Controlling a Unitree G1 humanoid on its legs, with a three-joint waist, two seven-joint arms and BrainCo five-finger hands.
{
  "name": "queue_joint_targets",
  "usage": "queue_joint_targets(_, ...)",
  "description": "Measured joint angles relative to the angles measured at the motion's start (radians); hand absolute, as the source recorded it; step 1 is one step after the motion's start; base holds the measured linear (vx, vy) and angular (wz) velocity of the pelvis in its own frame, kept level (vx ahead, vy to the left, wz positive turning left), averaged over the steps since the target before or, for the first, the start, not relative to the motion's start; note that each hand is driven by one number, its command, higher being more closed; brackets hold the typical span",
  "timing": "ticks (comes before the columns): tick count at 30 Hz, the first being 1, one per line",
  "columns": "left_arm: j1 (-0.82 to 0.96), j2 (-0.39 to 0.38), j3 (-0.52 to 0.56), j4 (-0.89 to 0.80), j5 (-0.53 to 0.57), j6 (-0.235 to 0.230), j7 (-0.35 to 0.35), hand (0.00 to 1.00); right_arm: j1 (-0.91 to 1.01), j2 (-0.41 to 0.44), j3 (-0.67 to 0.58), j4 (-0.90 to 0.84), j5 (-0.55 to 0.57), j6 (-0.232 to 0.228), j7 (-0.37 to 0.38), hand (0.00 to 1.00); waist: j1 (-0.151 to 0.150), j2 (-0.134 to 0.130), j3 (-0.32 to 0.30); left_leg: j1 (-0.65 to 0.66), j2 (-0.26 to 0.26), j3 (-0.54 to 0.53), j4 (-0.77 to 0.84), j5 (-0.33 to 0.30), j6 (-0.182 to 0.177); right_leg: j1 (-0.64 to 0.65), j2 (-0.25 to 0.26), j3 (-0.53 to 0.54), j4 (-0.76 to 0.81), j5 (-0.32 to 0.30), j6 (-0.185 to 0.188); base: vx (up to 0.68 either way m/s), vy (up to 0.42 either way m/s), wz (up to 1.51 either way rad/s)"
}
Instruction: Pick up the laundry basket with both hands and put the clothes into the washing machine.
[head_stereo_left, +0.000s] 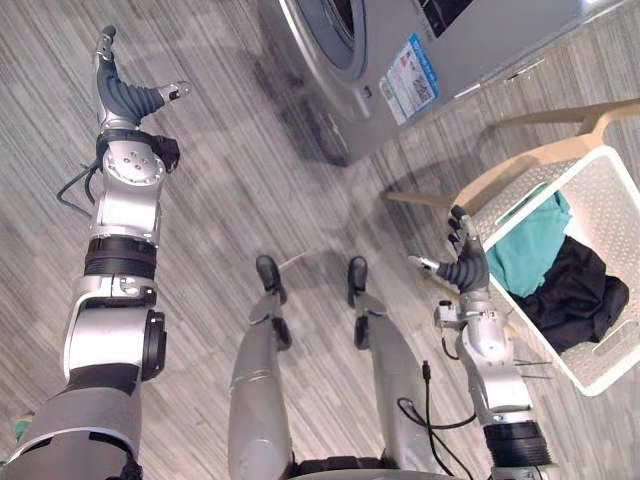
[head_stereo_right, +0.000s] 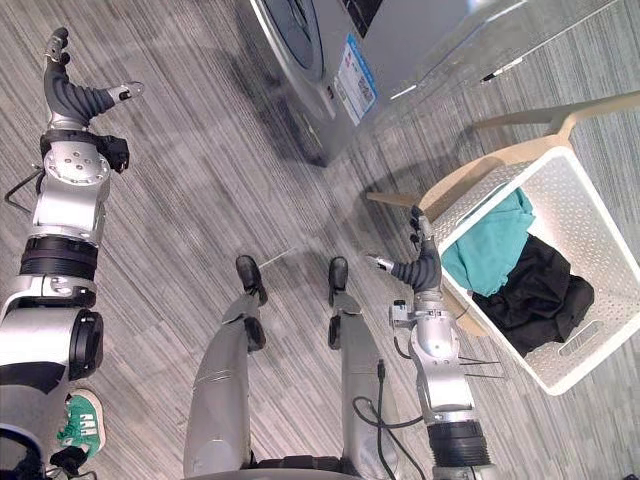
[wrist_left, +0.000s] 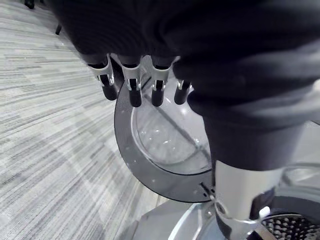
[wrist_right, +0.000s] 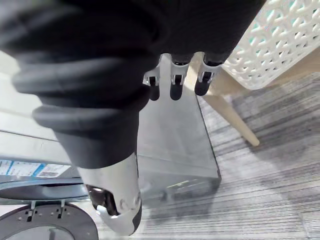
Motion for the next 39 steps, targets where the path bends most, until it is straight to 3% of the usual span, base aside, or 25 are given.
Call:
queue_joint_targets(10, 0.052, -0.009, 0.023, -0.048, 0.009, 0.000, 0.020, 0.00, 0.000, 0.040, -0.007, 0.001, 0.000, -0.004, -0.018, 0.00, 0.023, -0.001, 0.001, -0.010, 0.004, -0.013, 0.011, -0.002, 0.003, 0.011, 0.001, -0.020, -0.013, 0.005, -0.001, 0.04, -0.012, 0.03)
queue_joint_targets(15, 0.322, -0.082, 0.046, -0.188, -0.041, -0.009, 0.022, 0.00, 0.001, 0.050, 0.016, -0.001, 0.000, 0.000, -0.018, 0.00, 0.026, 0.000, 0.001, 0.104, -0.006, -0.007, 0.007, -0.012, -0.001, 0.106, -0.010, -0.019, 0.019, -0.025, -0.004, 0.03, -0.018, 0.08)
queue_joint_targets(18, 0.542, -0.176, 0.113, -0.266, -0.057, -0.014, 0.020, 0.00, 0.017, 0.050, 0.018, -0.042, 0.001, 0.015, -0.017, 0.00, 0.034, 0.004, -0.003, 0.204, -0.010, 0.000, 0.006, -0.033, -0.005, 0.193, -0.017, -0.021, 0.047, -0.058, -0.009, 0.00, -0.027, 0.10)
queue_joint_targets(24, 0.960, -0.352, 0.179, -0.245, -0.087, -0.017, -0.009, 0.00, 0.111, 0.047, 0.013, -0.077, -0.007, 0.046, 0.002, 0.00, 0.046, 0.024, -0.166, 0.343, -0.023, 0.031, -0.046, -0.047, -0.006, 0.298, -0.027, -0.014, 0.044, -0.101, 0.000, 0.06, -0.049, 0.00)
queue_joint_targets(27, 1.118, -0.423, 0.184, -0.120, -0.084, -0.020, -0.036, 0.00, 0.145, 0.047, 0.011, -0.054, -0.029, 0.055, 0.026, 0.00, 0.050, 0.045, -0.249, 0.453, -0.032, 0.065, -0.097, -0.050, -0.010, 0.376, -0.023, 0.018, 0.012, -0.106, 0.004, 0.15, -0.029, -0.26)
queue_joint_targets(31, 1.191, -0.477, 0.198, 0.027, -0.075, -0.020, -0.074, 0.00, 0.134, 0.045, 0.000, 0.028, -0.097, 0.076, 0.045, 0.00, 0.024, 0.053, -0.283, 0.541, -0.034, 0.113, -0.118, -0.067, -0.016, 0.435, -0.001, 0.082, -0.033, -0.092, 0.014, 0.11, 0.014, -0.52)
queue_joint_targets(34, 1.249, -0.513, 0.206, 0.107, -0.075, -0.020, -0.092, 0.00, 0.103, 0.029, 0.004, 0.108, -0.175, 0.084, 0.050, 0.00, 0.023, 0.050, -0.300, 0.627, 0.001, 0.241, -0.108, -0.113, -0.020, 0.471, 0.028, 0.167, -0.091, -0.070, 0.019, 0.05, 0.032, -1.29)
queue_joint_targets(37, 1.271, -0.524, 0.220, 0.144, -0.074, -0.020, -0.094, 0.00, 0.078, -0.006, 0.004, 0.178, -0.212, 0.093, 0.051, 0.00, 0.008, 0.049, -0.302, 0.728, 0.036, 0.363, -0.078, -0.158, -0.038, 0.529, -0.088, -0.163, -0.098, -0.054, -0.022, 0.05, 0.033, -1.10)
queue_joint_targets(38, 1.273, -0.519, 0.220, 0.167, -0.071, -0.021, -0.095, 0.00, 0.077, -0.013, 0.007, 0.184, -0.219, 0.093, 0.053, 0.00, 0.003, 0.053, -0.310, 0.766, 0.061, 0.395, -0.056, -0.181, -0.054, 0.564, -0.111, -0.270, -0.099, -0.049, -0.029, 0.08, 0.001, -1.08)
queue_joint_targets(39, 1.272, -0.515, 0.219, 0.175, -0.070, -0.021, -0.096, 0.00, 0.076, -0.016, 0.009, 0.184, -0.221, 0.093, 0.056, 0.00, -0.001, 0.054, -0.311, 0.782, 0.071, 0.409, -0.048, -0.188, -0.062, 0.577, -0.113, -0.300, -0.099, -0.047, -0.030, 0.09, -0.024, -0.96)
